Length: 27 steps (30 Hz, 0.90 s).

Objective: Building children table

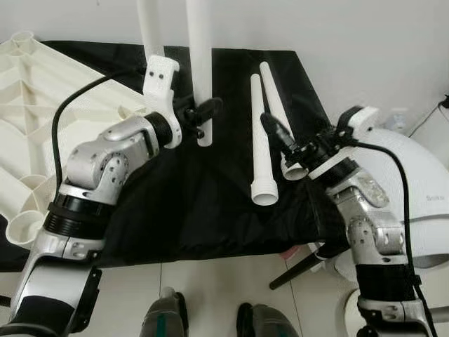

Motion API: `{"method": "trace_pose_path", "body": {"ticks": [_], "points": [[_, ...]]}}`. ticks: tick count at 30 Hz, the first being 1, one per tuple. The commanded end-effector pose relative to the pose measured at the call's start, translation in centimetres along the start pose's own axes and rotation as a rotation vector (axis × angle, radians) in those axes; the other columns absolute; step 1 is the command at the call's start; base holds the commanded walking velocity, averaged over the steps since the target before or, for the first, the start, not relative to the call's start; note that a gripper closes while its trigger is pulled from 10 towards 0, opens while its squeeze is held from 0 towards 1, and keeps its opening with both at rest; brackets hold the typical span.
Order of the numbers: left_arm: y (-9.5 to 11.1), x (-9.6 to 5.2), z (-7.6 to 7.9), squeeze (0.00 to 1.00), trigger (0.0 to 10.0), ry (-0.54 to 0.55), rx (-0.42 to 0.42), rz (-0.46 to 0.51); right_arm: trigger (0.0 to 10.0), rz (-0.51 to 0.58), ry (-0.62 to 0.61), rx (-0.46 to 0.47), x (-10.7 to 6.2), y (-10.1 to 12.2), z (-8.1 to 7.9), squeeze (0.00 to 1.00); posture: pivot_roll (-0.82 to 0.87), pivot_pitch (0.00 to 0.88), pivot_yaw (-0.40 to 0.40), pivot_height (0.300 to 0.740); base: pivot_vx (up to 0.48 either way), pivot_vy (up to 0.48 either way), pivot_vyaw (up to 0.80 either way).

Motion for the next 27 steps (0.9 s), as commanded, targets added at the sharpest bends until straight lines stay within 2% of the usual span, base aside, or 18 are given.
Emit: {"method": "trace_pose_path", "body": {"ticks": [1, 5, 8, 11, 12, 14, 15, 18, 19, 25, 26, 27], "points": [[-0.4, -0.1, 1.4, 0.00, 10.0, -0.118, 0.036, -0.015, 10.0, 0.026, 0.022, 0.005, 0.3, 1.1, 0.2, 0.00, 0.04, 0.097, -0.021, 0.740, 0.000, 0.000, 0.00], [-0.4, -0.1, 1.4, 0.00, 10.0, -0.118, 0.036, -0.015, 10.0, 0.026, 0.022, 0.005, 0.3, 1.1, 0.2, 0.00, 0.04, 0.097, -0.021, 0.740, 0.000, 0.000, 0.00], [-2.3, -0.2, 4.1, 0.00, 10.0, -0.187, 0.085, -0.070, 10.0, 0.080, 0.077, 0.005, 2.0, 3.1, 0.4, 0.00, 0.06, 0.104, -0.039, 0.740, 0.000, 0.000, 0.00], [-2.6, -0.3, 4.6, 0.00, 10.0, -0.205, 0.098, -0.081, 10.0, 0.080, 0.090, -0.004, 2.4, 3.4, 0.4, 0.00, 0.06, 0.104, -0.039, 0.740, 0.000, 0.000, 0.00], [-2.9, -0.4, 5.0, 0.00, 10.0, -0.215, 0.098, -0.095, 10.0, 0.032, 0.094, -0.186, 2.7, 3.2, 0.5, 0.00, 0.06, 0.108, -0.042, 0.740, 0.000, 0.000, 0.00], [-2.9, -0.4, 5.0, 0.00, 10.0, -0.215, 0.098, -0.095, 10.0, 0.032, 0.094, -0.186, 2.7, 3.2, 0.5, 0.00, 0.06, 0.108, -0.042, 0.740, 0.000, 0.000, 0.00], [-3.0, -0.6, 5.2, 0.00, 10.0, -0.230, 0.094, -0.108, 10.0, -0.011, 0.121, -0.337, 2.8, 2.9, 0.4, 0.00, 0.06, 0.112, -0.043, 0.740, 0.000, 0.000, 0.00], [-3.3, -1.0, 5.9, 0.00, 10.0, -0.271, 0.109, -0.136, 10.0, -0.022, 0.150, -0.494, 3.0, 3.4, 0.3, 0.00, 0.06, 0.114, -0.040, 0.740, 0.000, 0.000, 0.00], [-3.4, -1.0, 6.0, 0.00, 10.0, -0.276, 0.110, -0.140, 10.0, -0.024, 0.157, -0.535, 3.0, 3.5, 0.3, 0.00, 0.06, 0.114, -0.040, 0.740, 0.000, 0.000, 0.00], [-3.5, -1.3, 6.1, 0.00, 10.0, -0.289, 0.121, -0.151, 10.0, -0.029, 0.171, -0.600, 3.1, 3.6, 0.3, 0.00, 0.06, 0.114, -0.039, 0.740, 0.000, 0.000, 0.00], [-3.6, -1.5, 6.1, 0.00, 10.0, -0.294, 0.133, -0.162, 10.0, -0.022, 0.167, -0.645, 3.2, 3.9, 0.5, 0.00, 0.06, 0.114, -0.038, 0.740, 0.000, 0.000, 0.00], [-3.7, -1.8, 6.1, 0.00, 10.0, -0.309, 0.138, -0.184, 10.0, -0.017, 0.161, -0.765, 3.3, 4.3, 0.7, 0.00, 0.06, 0.115, -0.035, 0.740, 0.000, 0.000, 0.00]]}}
Point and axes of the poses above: a point about 5 cm out from each wrist's last joint towards the gripper, its own x axis pointing out of the wrist towards the gripper, its own y axis along the axis of the wrist's last joint, z = x × y, the point moved 2 cm from there along x, pointing out of the wrist towards the gripper, and after that the axes turned 5 degrees about x, right-handed, at the moved point
